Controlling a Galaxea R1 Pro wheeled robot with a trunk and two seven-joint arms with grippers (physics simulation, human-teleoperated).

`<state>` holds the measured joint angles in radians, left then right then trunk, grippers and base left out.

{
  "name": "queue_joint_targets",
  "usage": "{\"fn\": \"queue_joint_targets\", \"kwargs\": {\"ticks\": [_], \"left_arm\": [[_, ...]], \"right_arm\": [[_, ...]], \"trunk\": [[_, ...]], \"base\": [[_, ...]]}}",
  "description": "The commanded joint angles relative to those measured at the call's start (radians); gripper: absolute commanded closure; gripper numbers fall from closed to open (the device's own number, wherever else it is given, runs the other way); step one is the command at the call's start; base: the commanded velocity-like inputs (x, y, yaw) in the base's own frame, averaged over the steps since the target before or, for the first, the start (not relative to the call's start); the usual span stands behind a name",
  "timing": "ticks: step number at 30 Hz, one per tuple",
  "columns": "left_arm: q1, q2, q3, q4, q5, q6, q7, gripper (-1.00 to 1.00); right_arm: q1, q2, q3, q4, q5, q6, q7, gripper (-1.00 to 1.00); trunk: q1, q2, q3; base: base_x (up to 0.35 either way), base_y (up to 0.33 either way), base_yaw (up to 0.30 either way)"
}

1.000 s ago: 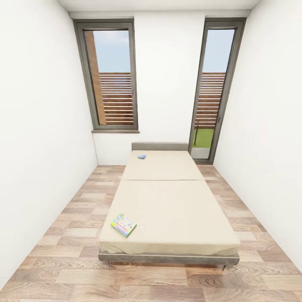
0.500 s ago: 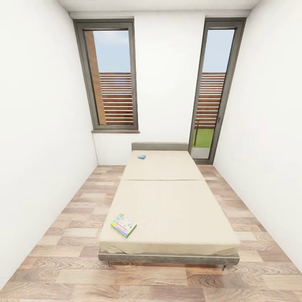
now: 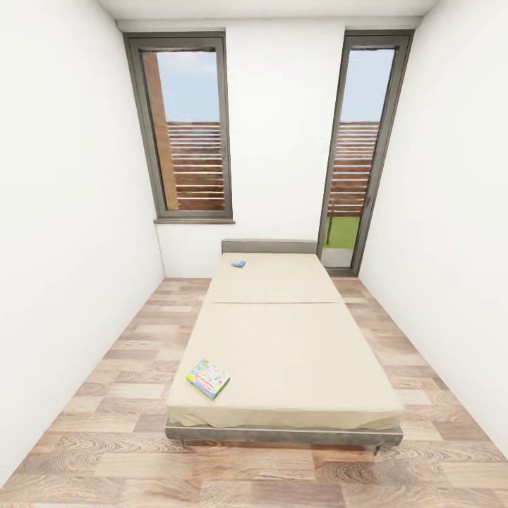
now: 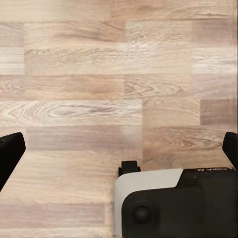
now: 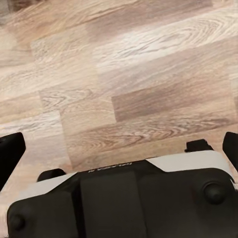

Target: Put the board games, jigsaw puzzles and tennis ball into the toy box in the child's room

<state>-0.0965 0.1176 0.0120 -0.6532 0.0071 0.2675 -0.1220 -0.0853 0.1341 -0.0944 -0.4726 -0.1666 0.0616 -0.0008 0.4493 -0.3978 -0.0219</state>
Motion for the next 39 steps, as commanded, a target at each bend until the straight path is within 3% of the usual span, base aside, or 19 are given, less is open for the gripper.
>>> {"fn": "queue_joint_targets", "kwargs": {"ticks": [1,2,3,4,6,7,12,14,17,21,24,26,27,29,30,32,35,39], "left_arm": [[0.000,0.009,0.004,-0.045,0.001,0.060,-0.030,-1.00],[0.000,0.024,0.014,-0.132,0.001,0.163,-0.089,-1.00],[0.000,0.031,0.022,-0.176,0.001,0.210,-0.119,-1.00],[0.000,0.040,0.042,-0.260,-0.001,0.295,-0.179,-1.00],[0.000,0.046,0.067,-0.341,-0.003,0.366,-0.230,-1.00],[0.000,0.051,0.092,-0.416,-0.006,0.426,-0.266,-1.00],[-0.001,0.066,0.153,-0.624,-0.009,0.577,-0.317,-1.00],[-0.004,0.069,0.162,-0.684,-0.010,0.613,-0.324,-1.00],[-0.019,0.070,0.166,-0.721,-0.011,0.636,-0.327,-1.00],[-0.105,0.071,0.169,-0.753,-0.011,0.707,-0.330,-1.00],[-0.252,0.070,0.171,-0.736,-0.011,0.762,-0.331,-1.00],[-0.316,0.069,0.171,-0.709,-0.011,0.772,-0.330,-1.00],[-0.384,0.067,0.170,-0.666,-0.012,0.777,-0.327,-1.00],[-0.458,0.066,0.168,-0.601,-0.013,0.780,-0.321,-1.00],[-0.530,0.064,0.166,-0.520,-0.013,0.780,-0.310,-1.00],[-0.599,0.063,0.164,-0.425,-0.014,0.777,-0.291,-1.00],[-0.750,0.055,0.162,-0.200,-0.014,0.766,-0.226,-1.00],[-0.853,0.031,0.162,-0.070,-0.016,0.735,-0.164,-1.00]], "right_arm": [[0.001,0.006,-0.003,-0.041,-0.009,0.048,-0.004,-1.00],[0.003,0.014,0.000,-0.131,-0.008,0.142,-0.015,-1.00],[0.004,0.017,0.002,-0.182,-0.008,0.191,-0.024,-1.00],[0.006,0.022,0.009,-0.293,-0.009,0.293,-0.044,-1.00],[0.007,0.025,0.022,-0.410,-0.011,0.392,-0.067,-1.00],[0.007,0.027,0.037,-0.526,-0.016,0.489,-0.089,-1.00],[0.005,0.039,0.076,-0.853,-0.028,0.776,-0.126,-1.00],[0.000,0.040,0.085,-0.942,-0.029,0.848,-0.131,-1.00],[-0.004,0.040,0.091,-0.998,-0.030,0.890,-0.133,-1.00],[-0.023,0.040,0.104,-1.041,-0.030,0.920,-0.135,-1.00],[-0.062,0.040,0.124,-1.055,-0.031,0.932,-0.137,-1.00],[-0.076,0.040,0.130,-1.058,-0.031,0.934,-0.137,-1.00],[-0.089,0.040,0.134,-1.060,-0.031,0.936,-0.138,-1.00],[-0.101,0.040,0.137,-1.061,-0.030,0.939,-0.138,-1.00],[-0.114,0.040,0.139,-1.062,-0.030,0.945,-0.138,-1.00],[-0.129,0.040,0.141,-1.062,-0.030,0.952,-0.138,-1.00],[-0.168,0.040,0.143,-1.063,-0.030,0.964,-0.138,-1.00],[-0.196,0.040,0.153,-1.064,-0.031,0.968,-0.138,-1.00]], "trunk": [[0.001,-0.002,-0.002],[0.001,-0.002,-0.002],[0.001,-0.002,-0.002],[0.001,-0.002,-0.002],[0.001,-0.002,-0.002],[0.001,-0.002,-0.002],[0.001,-0.002,-0.002],[0.001,-0.002,-0.002],[0.001,-0.002,-0.002],[0.001,-0.002,-0.002],[0.001,-0.002,-0.002],[0.001,-0.002,-0.002],[0.001,-0.002,-0.002],[0.001,-0.002,-0.002],[0.001,-0.002,-0.002],[0.001,-0.002,-0.002],[0.001,-0.002,-0.002],[0.001,-0.002,-0.002]], "base": [[0.000,0.000,0.000],[0.000,0.000,0.000],[0.000,0.000,0.000],[0.000,0.000,0.000],[0.000,0.000,0.000],[0.000,0.000,0.000],[0.000,0.000,0.000],[0.000,0.000,0.000],[0.000,0.000,0.000],[0.000,0.000,0.000],[0.000,0.000,0.000],[0.000,0.000,0.000],[0.000,0.000,0.000],[0.000,0.000,0.000],[0.000,0.000,0.000],[0.000,0.000,0.000],[0.000,0.000,0.000],[0.000,0.000,0.000]]}}
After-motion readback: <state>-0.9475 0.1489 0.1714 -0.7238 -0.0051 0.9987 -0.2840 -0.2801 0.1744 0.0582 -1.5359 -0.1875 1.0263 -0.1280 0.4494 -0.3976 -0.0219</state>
